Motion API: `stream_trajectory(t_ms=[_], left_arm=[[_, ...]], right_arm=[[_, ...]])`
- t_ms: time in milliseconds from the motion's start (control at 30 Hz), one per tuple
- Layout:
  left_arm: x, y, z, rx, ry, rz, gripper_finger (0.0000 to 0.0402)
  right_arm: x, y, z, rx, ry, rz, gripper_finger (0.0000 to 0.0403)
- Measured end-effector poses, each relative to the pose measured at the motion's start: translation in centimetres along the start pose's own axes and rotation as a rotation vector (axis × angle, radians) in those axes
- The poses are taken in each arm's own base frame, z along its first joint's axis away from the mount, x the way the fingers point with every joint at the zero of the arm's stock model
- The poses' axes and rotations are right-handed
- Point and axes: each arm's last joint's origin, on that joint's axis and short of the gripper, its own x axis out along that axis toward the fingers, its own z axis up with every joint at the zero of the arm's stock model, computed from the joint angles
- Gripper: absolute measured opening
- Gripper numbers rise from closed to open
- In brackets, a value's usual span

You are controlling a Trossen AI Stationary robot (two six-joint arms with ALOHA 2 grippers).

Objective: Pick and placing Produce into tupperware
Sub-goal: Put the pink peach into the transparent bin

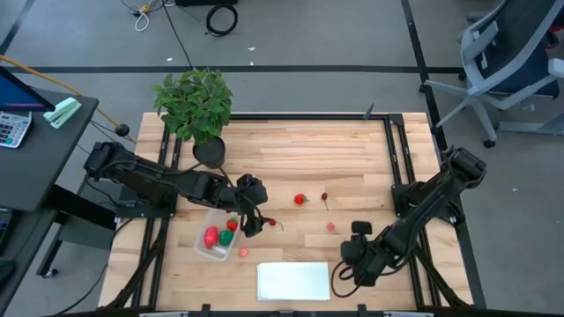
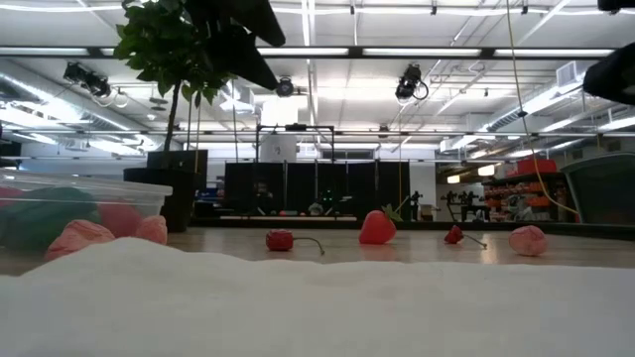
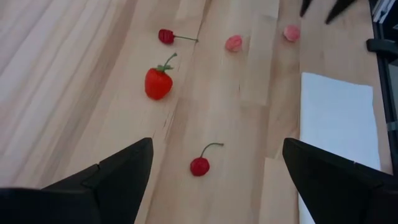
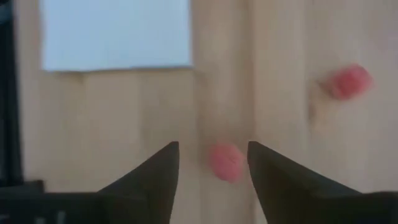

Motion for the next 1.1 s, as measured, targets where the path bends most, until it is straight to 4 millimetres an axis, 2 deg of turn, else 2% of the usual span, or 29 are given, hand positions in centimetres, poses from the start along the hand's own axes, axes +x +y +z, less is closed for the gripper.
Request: stream_trajectory(t_ms=[233,600,1100], left_arm=[[0.0,0.0,0.0,0.000,0.000,-0.001,0.0364],[0.0,-0.2,-0.1,0.003,0.001,-0.004,0.0364],[0.0,-0.2,-0.1,0.003,0.001,-0.004,0.0364]], right_arm=[[1.2,0.5,0.1,-0.019,0.010,0.015,0.0225],[5.0,1.0,-0.9,-0.043,0.150,-0.044,0.0228],[4.6,0.5,-1.7,-0.058,0.249,-0.070,0.0228]])
